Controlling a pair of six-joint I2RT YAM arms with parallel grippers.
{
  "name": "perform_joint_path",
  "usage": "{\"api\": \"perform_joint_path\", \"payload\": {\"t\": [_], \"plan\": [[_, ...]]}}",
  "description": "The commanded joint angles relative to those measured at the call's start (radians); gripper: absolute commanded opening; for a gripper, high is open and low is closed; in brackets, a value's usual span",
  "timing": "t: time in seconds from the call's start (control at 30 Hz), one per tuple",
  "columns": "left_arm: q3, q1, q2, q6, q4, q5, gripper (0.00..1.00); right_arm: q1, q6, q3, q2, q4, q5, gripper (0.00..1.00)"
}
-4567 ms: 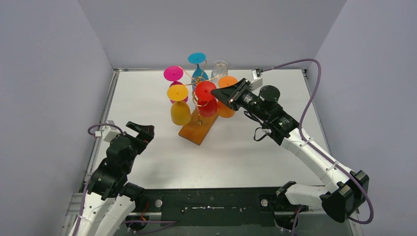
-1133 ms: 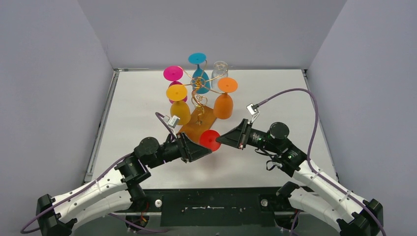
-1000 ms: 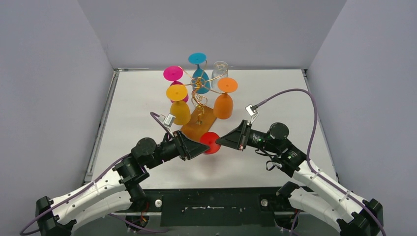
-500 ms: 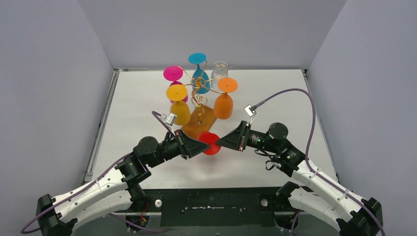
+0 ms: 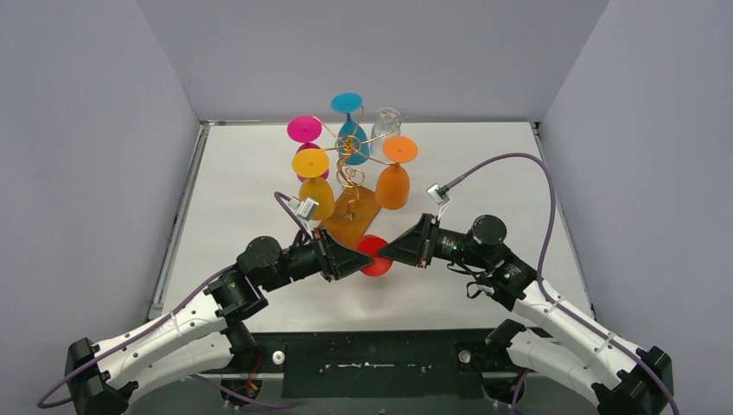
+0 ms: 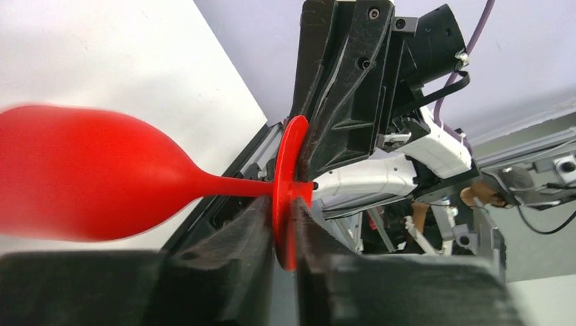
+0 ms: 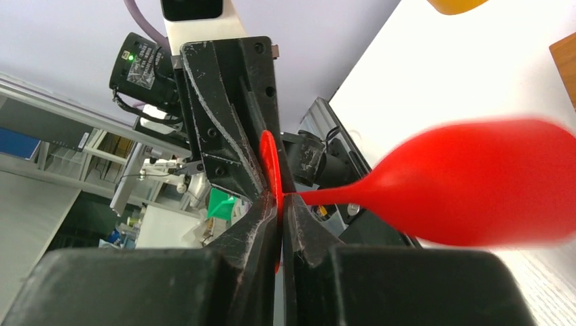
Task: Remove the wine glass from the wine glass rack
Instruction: Place the wine glass at the center of the board.
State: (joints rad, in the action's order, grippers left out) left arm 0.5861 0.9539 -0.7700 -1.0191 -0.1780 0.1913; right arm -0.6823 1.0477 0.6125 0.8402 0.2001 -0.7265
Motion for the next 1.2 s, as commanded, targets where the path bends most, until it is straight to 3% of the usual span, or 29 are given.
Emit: {"api": "perform_joint_path", "payload": {"t": [0.0,0.07,0.2,0.33,0.47,0.63,0.8,0.97,1.17], "plan": [[0.036,0.005,0.020,0.039,-0.030,0.028,0.25,-0.007,-0.003,0.016,-0.033,0.106,0.016,0.00],[0.035,0.005,0.014,0.040,-0.034,0.053,0.38,-0.008,0.011,-0.002,-0.042,0.137,0.025,0.00],[0.039,0.005,-0.015,0.037,-0.046,0.088,0.40,-0.007,0.019,-0.018,-0.045,0.165,0.039,0.00],[0.038,0.006,-0.017,0.036,-0.053,0.068,0.29,-0.010,0.026,-0.018,-0.031,0.175,0.042,0.00],[0.023,0.006,0.003,0.025,-0.078,0.038,0.26,-0.010,0.030,-0.017,-0.023,0.175,0.029,0.00],[0.010,0.006,0.008,0.018,-0.106,0.046,0.01,-0.011,0.030,-0.015,-0.023,0.174,0.030,0.00],[0.001,0.006,0.011,0.023,-0.124,0.058,0.00,-0.011,0.028,-0.006,-0.024,0.145,0.038,0.05],[-0.033,0.006,0.053,0.026,-0.142,0.032,0.00,-0.011,0.009,0.003,-0.061,0.089,0.085,0.21],[-0.057,0.007,0.080,0.055,-0.154,0.045,0.00,-0.010,-0.032,0.035,-0.107,-0.011,0.144,0.69]]}}
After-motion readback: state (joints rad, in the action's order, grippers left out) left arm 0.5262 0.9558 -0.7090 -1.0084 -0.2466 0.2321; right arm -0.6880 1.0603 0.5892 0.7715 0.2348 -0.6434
